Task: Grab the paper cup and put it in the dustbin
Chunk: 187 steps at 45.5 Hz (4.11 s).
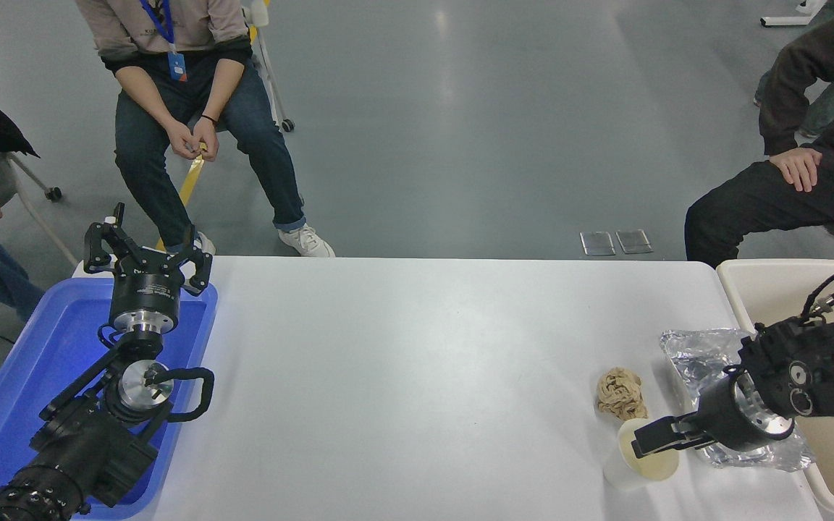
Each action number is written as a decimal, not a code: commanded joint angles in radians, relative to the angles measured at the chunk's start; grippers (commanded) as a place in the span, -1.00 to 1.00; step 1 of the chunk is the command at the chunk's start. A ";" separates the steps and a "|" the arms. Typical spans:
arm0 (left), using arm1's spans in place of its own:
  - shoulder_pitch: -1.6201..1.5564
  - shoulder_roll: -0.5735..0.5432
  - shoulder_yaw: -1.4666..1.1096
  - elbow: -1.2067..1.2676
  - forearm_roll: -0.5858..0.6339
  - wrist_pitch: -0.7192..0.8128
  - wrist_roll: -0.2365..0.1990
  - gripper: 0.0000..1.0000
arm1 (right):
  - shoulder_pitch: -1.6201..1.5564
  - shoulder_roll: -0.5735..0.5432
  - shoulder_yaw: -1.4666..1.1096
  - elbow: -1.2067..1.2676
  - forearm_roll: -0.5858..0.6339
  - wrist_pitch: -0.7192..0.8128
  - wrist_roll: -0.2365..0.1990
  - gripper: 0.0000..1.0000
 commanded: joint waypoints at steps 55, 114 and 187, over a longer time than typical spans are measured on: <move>0.000 0.000 0.000 -0.001 0.002 0.000 0.002 0.98 | 1.170 -0.012 -0.462 0.373 0.127 0.381 0.115 -1.00; -0.001 0.000 0.000 0.000 0.000 0.000 0.000 0.98 | 0.301 -0.377 -0.240 -0.438 -0.255 0.143 0.106 -1.00; -0.003 0.000 0.000 0.000 0.000 0.000 0.002 0.98 | 0.036 -0.294 -0.020 -0.404 -0.048 -0.043 0.049 1.00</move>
